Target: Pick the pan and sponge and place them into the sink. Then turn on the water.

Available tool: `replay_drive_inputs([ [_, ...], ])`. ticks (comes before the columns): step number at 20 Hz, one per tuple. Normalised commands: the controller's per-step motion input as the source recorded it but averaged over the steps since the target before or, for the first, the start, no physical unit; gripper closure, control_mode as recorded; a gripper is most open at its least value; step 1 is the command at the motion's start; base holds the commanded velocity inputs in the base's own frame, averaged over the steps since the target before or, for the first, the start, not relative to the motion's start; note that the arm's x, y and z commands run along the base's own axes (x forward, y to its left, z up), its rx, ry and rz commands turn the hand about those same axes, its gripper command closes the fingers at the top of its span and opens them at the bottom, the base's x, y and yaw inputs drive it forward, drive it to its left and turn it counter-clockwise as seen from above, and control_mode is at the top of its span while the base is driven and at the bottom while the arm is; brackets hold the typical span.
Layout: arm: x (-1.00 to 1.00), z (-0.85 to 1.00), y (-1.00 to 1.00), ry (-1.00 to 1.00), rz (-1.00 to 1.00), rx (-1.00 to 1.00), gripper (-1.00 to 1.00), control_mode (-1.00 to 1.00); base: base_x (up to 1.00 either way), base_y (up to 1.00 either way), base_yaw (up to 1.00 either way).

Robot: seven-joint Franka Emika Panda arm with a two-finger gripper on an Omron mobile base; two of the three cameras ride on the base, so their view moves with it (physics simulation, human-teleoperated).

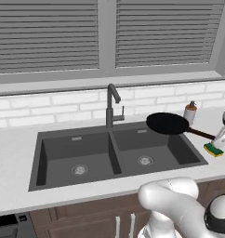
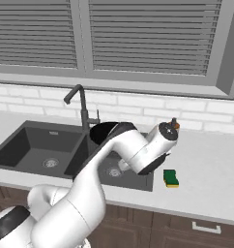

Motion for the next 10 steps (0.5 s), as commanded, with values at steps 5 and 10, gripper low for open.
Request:
replay_drive_inputs([
  [5, 0.30, -0.42, 0.46, -0.05, -0.20, 0.00, 1.00, -1.00, 0.00, 0.00, 0.00],
  [10, 0.15, -0.32, 0.02, 0.19, 0.07, -0.07, 1.00, -1.00, 0.00, 0.00, 0.00],
])
